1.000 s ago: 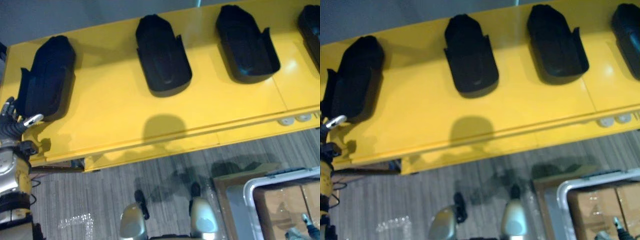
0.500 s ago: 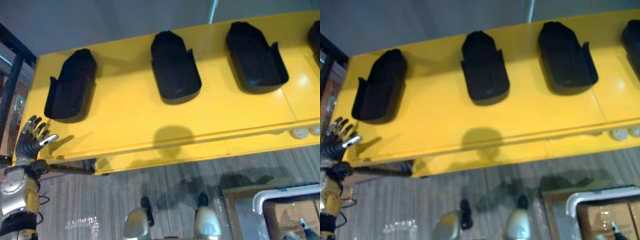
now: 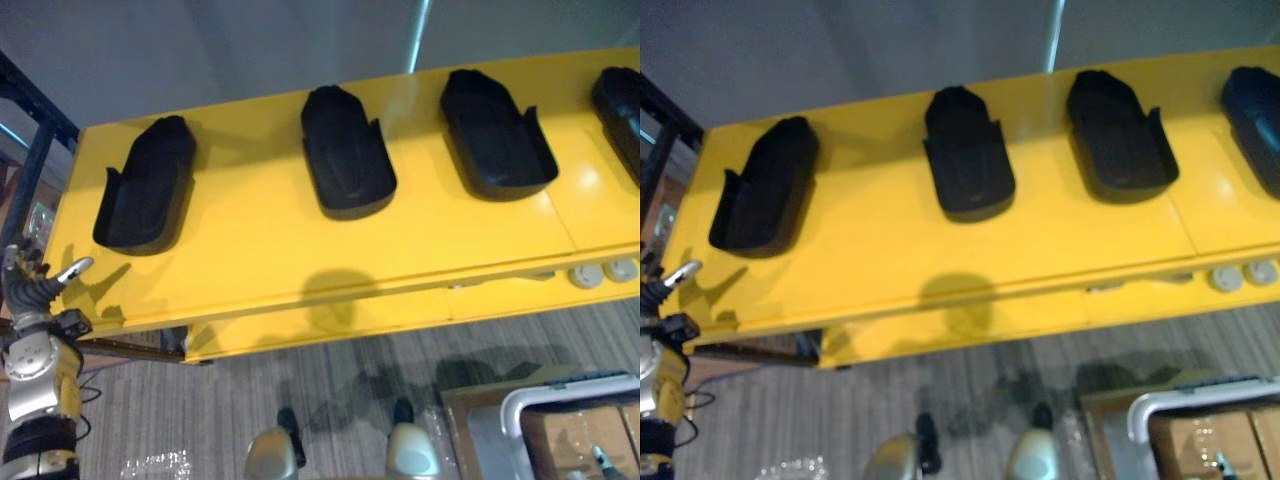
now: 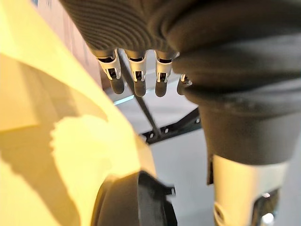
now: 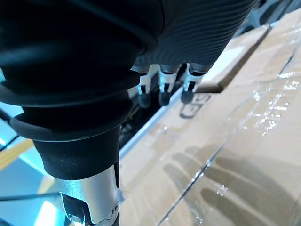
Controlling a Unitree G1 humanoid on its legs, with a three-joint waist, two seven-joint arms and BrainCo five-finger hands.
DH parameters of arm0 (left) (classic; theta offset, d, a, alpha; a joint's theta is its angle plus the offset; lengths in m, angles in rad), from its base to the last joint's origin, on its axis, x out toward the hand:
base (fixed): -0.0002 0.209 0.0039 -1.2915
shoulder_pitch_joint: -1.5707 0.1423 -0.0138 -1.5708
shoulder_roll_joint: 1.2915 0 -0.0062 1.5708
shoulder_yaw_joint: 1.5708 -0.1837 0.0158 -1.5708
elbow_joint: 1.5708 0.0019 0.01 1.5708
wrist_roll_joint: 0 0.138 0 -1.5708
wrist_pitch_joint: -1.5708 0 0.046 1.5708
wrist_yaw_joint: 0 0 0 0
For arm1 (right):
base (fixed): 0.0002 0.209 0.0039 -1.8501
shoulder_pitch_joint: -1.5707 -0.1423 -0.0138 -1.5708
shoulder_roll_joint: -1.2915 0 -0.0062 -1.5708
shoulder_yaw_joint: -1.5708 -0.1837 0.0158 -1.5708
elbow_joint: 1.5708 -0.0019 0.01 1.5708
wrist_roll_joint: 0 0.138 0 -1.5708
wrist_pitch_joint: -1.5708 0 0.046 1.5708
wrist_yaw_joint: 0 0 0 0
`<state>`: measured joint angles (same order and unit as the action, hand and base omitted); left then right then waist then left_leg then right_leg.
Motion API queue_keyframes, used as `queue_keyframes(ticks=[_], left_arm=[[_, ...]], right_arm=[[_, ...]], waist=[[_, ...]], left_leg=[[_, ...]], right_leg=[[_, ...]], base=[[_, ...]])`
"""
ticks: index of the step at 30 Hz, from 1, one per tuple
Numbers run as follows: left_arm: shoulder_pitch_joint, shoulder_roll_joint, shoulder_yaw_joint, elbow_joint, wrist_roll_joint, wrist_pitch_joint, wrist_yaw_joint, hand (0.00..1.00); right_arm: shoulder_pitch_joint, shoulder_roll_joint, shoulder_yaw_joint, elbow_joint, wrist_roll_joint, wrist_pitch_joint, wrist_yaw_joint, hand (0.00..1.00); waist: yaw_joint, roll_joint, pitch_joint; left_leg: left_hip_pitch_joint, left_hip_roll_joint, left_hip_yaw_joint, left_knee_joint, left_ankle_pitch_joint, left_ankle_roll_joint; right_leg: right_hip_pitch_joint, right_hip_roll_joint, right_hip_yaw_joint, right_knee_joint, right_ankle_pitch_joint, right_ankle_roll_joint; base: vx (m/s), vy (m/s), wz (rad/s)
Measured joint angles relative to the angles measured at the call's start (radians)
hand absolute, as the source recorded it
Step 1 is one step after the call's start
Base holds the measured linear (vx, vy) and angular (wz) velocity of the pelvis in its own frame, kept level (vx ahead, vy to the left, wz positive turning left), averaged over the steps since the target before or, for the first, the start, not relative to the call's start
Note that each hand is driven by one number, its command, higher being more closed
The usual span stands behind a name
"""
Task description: Walk over and take plastic housings, then place them on the shelf
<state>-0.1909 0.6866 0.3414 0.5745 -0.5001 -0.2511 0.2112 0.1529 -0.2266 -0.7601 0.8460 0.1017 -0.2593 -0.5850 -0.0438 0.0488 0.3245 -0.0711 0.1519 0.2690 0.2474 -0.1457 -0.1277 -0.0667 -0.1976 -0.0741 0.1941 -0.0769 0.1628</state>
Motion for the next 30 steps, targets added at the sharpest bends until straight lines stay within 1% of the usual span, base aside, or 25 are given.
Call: queue_keyframes(ticks=[4,5,7,10,13,15,17,18,20,23,25,27,30], left_arm=[[-0.064,0.0,0.0,0.042,0.004,0.0,0.054,0.0],[-0.071,0.0,0.0,0.043,0.004,0.0,0.058,0.0],[-0.088,0.0,0.001,0.043,0.004,0.001,0.059,0.0],[-0.126,0.001,0.0,0.049,0.004,0.004,0.055,0.0],[-0.164,0.019,-0.001,0.08,-0.004,0.013,0.041,0.0],[-0.179,0.033,-0.002,0.08,-0.013,0.013,0.017,0.0],[-0.205,0.041,-0.012,0.08,-0.067,0.018,-0.044,0.0],[-0.21,0.045,-0.017,0.08,-0.085,0.021,-0.063,0.0],[-0.226,0.057,-0.039,0.08,-0.107,0.037,-0.128,0.0],[-0.231,0.057,-0.044,0.082,-0.134,0.04,-0.199,0.0],[-0.239,0.057,-0.044,0.083,-0.168,0.04,-0.226,0.0],[-0.239,0.058,-0.044,0.084,-0.173,0.04,-0.249,0.0],[-0.24,0.058,-0.048,0.11,-0.209,0.04,-0.29,0.0]], right_arm=[[0.0,0.0,0.009,0.0,0.0,-0.002,-0.006,0.0],[0.0,0.0,0.01,0.0,0.0,-0.002,-0.006,0.0],[-0.001,0.0,0.024,0.0,0.001,-0.002,-0.006,0.0],[-0.001,0.0,0.048,-0.001,0.001,-0.001,-0.006,0.0],[-0.005,0.0,0.048,-0.002,0.0,-0.001,-0.006,0.0],[-0.007,-0.001,0.048,-0.002,0.0,-0.001,-0.006,0.0],[-0.009,-0.002,0.048,-0.002,0.0,-0.001,-0.004,0.0],[-0.011,-0.003,0.048,-0.003,0.0,-0.001,-0.003,0.0],[-0.015,-0.007,0.048,-0.003,0.0,-0.001,-0.001,0.0],[-0.025,-0.01,0.048,-0.004,0.0,-0.002,0.001,0.0],[-0.031,-0.01,0.047,-0.006,0.0,-0.002,0.001,0.0],[-0.041,-0.012,0.046,-0.008,0.0,-0.001,0.001,0.0],[-0.048,-0.02,0.046,-0.01,0.0,-0.002,0.003,0.0]], waist=[[-0.002,-0.003,0.0],[-0.002,-0.004,0.0],[-0.002,-0.009,0.002],[-0.007,-0.024,0.01],[-0.019,-0.041,0.016],[-0.023,-0.048,0.018],[-0.024,-0.052,0.02],[-0.024,-0.052,0.021],[-0.024,-0.052,0.021],[-0.025,-0.052,0.025],[-0.025,-0.053,0.042],[-0.025,-0.052,0.061],[-0.026,-0.05,0.064]], left_leg=[[0.001,0.0,0.006,-0.002,0.0,0.0],[0.001,0.0,0.009,-0.003,0.0,0.0],[0.0,0.0,0.014,-0.004,0.0,0.0],[-0.002,0.0,0.015,-0.005,0.001,0.001],[-0.011,0.0,0.017,-0.001,0.001,0.001],[-0.028,0.001,0.018,0.004,0.001,0.001],[-0.032,0.001,0.018,0.006,0.001,0.001],[-0.032,0.001,0.018,0.006,0.001,0.001],[-0.031,0.001,0.018,0.006,0.001,0.001],[-0.029,0.001,0.019,0.007,0.001,0.002],[-0.026,0.001,0.019,0.009,0.001,0.002],[-0.019,0.001,0.022,0.01,0.001,0.002],[-0.018,0.001,0.027,0.01,0.0,0.002]], right_leg=[[-0.005,0.0,0.008,0.0,0.001,-0.001],[-0.008,0.001,0.011,0.0,0.002,-0.002],[-0.015,0.001,0.019,0.0,0.004,-0.001],[-0.018,0.001,0.022,0.0,0.006,-0.002],[-0.024,0.001,0.022,0.0,0.006,-0.003],[-0.043,0.002,0.026,0.002,0.011,-0.005],[-0.047,0.002,0.028,0.002,0.013,-0.007],[-0.047,0.002,0.028,0.002,0.014,-0.008],[-0.047,0.002,0.031,0.002,0.014,-0.008],[-0.047,0.003,0.034,0.002,0.014,-0.008],[-0.043,0.003,0.036,0.003,0.015,-0.007],[-0.039,0.003,0.042,0.003,0.016,-0.007],[-0.039,0.003,0.044,0.003,0.016,-0.007]], base=[[-0.01,0.004,-0.04],[-0.01,0.006,-0.09],[-0.01,0.005,-0.09],[-0.01,0.001,-0.01],[0.0,0.0,0.0],[0.0,0.0,0.0],[0.0,0.0,0.0],[0.0,0.0,0.0],[0.0,0.0,0.0],[0.0,0.0,0.0],[-0.02,0.001,-0.01],[-0.04,0.004,-0.05],[-0.02,0.002,-0.03]])
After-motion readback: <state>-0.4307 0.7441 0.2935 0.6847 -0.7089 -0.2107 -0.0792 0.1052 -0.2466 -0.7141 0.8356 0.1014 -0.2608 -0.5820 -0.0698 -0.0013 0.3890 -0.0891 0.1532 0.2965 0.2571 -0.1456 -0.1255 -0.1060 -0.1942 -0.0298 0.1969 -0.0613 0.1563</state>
